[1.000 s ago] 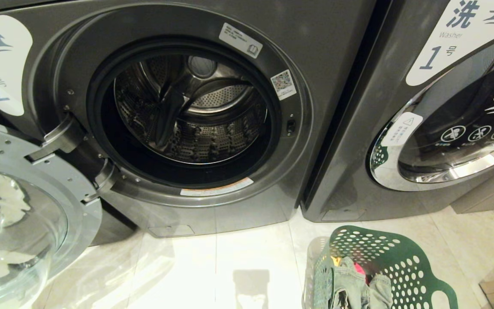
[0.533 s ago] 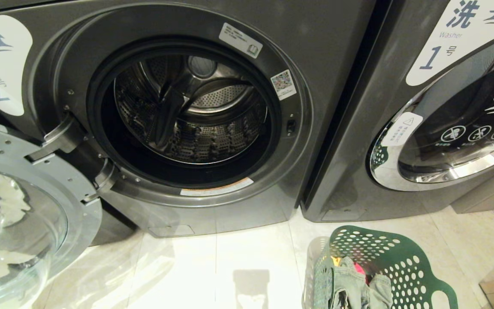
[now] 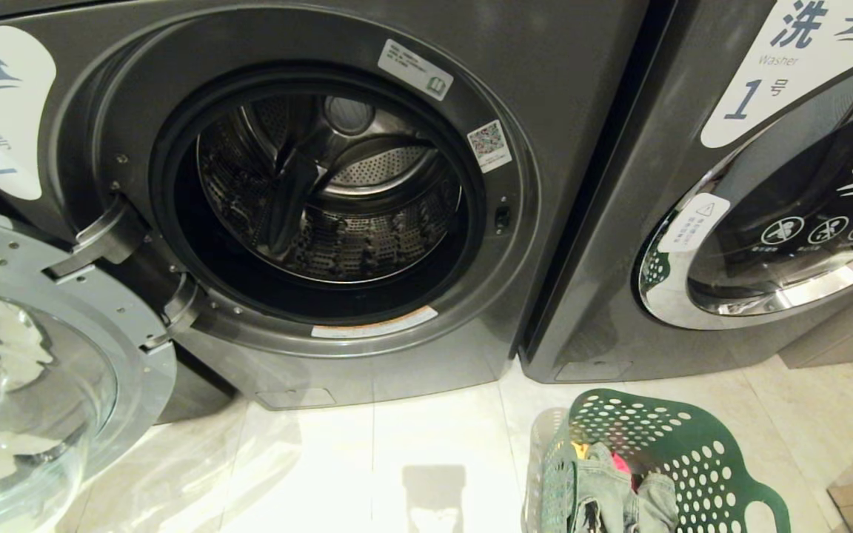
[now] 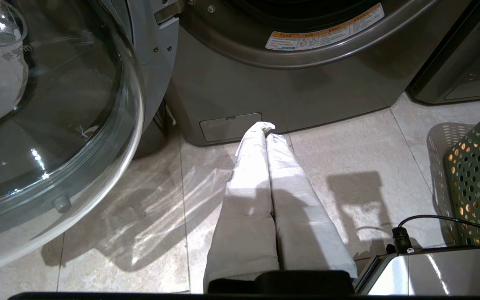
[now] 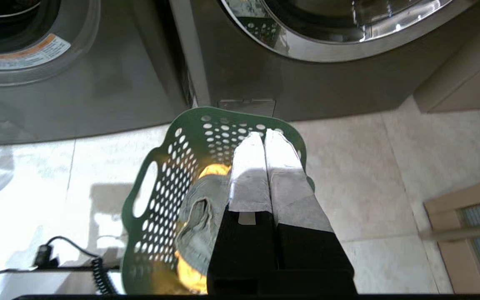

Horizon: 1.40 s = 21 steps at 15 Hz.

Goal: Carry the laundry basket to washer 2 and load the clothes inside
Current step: Place the clothes into the washing machine

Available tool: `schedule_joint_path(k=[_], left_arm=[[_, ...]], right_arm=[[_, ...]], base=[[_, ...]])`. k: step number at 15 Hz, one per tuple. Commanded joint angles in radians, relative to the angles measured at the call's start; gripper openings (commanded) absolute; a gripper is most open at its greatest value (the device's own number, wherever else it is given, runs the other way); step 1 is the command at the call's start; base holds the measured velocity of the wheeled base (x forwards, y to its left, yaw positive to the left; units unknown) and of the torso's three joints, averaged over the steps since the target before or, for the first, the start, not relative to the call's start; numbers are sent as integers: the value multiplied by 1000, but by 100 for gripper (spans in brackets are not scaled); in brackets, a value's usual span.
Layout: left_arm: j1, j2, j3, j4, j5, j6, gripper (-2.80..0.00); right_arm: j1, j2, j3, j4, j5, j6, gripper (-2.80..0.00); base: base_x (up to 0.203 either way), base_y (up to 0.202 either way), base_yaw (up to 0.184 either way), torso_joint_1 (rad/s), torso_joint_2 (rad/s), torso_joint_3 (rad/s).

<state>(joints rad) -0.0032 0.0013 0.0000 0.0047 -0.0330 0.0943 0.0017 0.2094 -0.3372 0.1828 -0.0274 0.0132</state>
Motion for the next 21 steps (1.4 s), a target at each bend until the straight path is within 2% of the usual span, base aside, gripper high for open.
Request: schedule_joint_path(k=[1, 5, 6, 8, 10, 15, 17, 21], left_arm=[[0, 2, 0, -2, -1, -1, -280], [0, 0, 0, 0, 4, -4, -280], [0, 0, 0, -1, 8, -28, -280], [0, 0, 0, -3, 11, -68, -280], [0, 0, 0, -3, 28, -74, -280], [0, 0, 0, -3, 30, -90, -280], [0, 0, 0, -3, 31, -90, -280], [0, 0, 0, -4, 31, -90, -280]], right_arm=[[1, 307, -149, 33, 4, 14, -280], [8, 703, -231, 54, 44, 48, -280], [9, 802, -240, 40, 49, 61, -280], [11, 987, -251, -25, 59, 78, -280], [12, 1166, -241, -96, 89, 87, -280], [8, 1556, -109, -452, 174, 109, -280], [5, 1698, -76, -609, 185, 110, -280], [-62, 1982, -141, -725, 188, 83, -280]], base=[[0, 0, 0, 0, 0, 0], [0, 0, 0, 0, 0, 0], [0, 0, 0, 0, 0, 0], [0, 0, 0, 0, 0, 0], [0, 0, 0, 0, 0, 0], [0, 0, 0, 0, 0, 0], [0, 0, 0, 0, 0, 0], [0, 0, 0, 0, 0, 0]])
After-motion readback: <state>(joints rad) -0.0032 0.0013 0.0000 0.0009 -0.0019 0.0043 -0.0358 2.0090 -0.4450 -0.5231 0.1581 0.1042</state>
